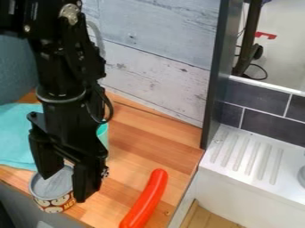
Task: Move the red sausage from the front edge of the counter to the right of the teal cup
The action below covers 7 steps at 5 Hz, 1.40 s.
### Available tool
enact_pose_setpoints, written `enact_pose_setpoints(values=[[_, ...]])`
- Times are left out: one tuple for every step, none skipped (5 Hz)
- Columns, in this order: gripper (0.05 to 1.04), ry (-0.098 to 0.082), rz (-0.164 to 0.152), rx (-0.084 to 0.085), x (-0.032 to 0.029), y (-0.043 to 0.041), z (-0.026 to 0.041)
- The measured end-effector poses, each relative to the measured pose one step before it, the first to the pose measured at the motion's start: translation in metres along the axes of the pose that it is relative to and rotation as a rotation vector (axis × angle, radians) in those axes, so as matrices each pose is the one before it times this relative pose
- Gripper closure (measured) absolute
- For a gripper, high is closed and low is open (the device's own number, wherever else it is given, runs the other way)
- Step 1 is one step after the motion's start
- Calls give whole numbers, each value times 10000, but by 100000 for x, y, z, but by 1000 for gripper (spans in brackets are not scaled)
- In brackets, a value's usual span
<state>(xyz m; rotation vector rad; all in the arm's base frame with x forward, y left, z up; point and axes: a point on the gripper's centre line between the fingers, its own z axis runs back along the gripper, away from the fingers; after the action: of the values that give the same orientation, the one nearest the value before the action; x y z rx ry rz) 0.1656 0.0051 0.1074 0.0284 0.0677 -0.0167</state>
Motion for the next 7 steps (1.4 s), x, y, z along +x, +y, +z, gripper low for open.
enact_pose_setpoints(values=[[83, 153, 41, -3, -115, -12, -322], [83, -109, -474, -122, 2122, -2413, -1702], [83, 146, -116, -121, 1506, -1205, -1342], [83, 365, -67, 81, 1380, -941, -2015], [83, 37, -14, 197, 1345, -294, -996], [83, 690, -135, 359, 1020, 1, -1252], [141, 413, 38, 134, 70, 28, -1380]])
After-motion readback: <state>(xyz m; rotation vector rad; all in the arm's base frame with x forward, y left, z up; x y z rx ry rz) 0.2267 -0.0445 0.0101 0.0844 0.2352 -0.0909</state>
